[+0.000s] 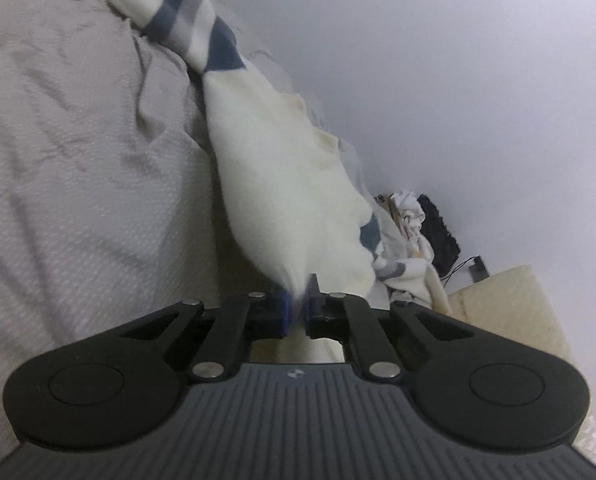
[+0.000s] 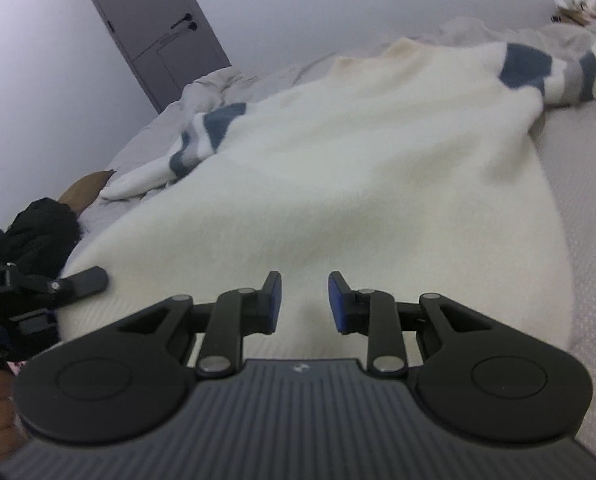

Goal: Fold large clothes

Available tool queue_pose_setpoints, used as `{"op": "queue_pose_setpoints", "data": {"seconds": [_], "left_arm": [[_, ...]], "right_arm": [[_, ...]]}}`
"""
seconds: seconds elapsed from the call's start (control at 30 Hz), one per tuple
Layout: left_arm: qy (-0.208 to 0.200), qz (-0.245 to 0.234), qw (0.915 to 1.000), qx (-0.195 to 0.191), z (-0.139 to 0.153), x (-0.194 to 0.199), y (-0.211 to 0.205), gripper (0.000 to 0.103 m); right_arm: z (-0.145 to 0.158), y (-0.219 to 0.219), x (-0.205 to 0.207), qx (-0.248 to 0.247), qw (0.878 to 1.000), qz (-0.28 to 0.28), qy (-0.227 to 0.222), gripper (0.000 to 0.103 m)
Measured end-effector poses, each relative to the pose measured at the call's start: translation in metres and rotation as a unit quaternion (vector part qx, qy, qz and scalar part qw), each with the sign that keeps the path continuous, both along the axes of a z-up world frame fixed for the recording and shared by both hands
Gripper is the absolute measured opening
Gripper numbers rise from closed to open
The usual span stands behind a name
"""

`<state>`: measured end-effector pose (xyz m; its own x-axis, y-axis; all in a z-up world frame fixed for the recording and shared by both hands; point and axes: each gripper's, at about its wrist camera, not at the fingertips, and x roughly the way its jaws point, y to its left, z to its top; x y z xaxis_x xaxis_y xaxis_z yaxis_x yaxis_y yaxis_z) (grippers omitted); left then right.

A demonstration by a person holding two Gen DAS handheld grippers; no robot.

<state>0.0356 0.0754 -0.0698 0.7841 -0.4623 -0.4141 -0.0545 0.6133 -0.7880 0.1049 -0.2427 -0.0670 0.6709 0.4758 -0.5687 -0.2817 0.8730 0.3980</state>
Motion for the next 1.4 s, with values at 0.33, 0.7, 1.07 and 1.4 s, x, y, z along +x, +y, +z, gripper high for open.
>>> {"op": "queue_pose_setpoints", "data": {"seconds": [0.33,0.7,1.07,1.4], "left_arm": [[0.087,0.009,0.9917,0.094,-0.025,-0.002,-0.001,0.006],[0.121,0.010,0.9885,0.090,-0.046,0.010,0.003,0.008],[0.111,0.012,0.9877,0.110,-0.058,0.034,-0.011,0.050],[0.062,0.015,0.9904,0.122,-0.037,0.022,-0.015,0.016]], "right_arm": [[-0.022,-0.011,-0.014,-0.028,0.996,-0.064,0.052,0.030],[-0.036,-0.126,-0.008,0.095,0.935,-0.322,0.114,0.075],[-0.072,-0.115,0.027,0.145,0.936,-0.271,0.172,0.066],[-0.031,-0.099,0.001,0.131,0.959,-0.227,0.109,0.017]]}}
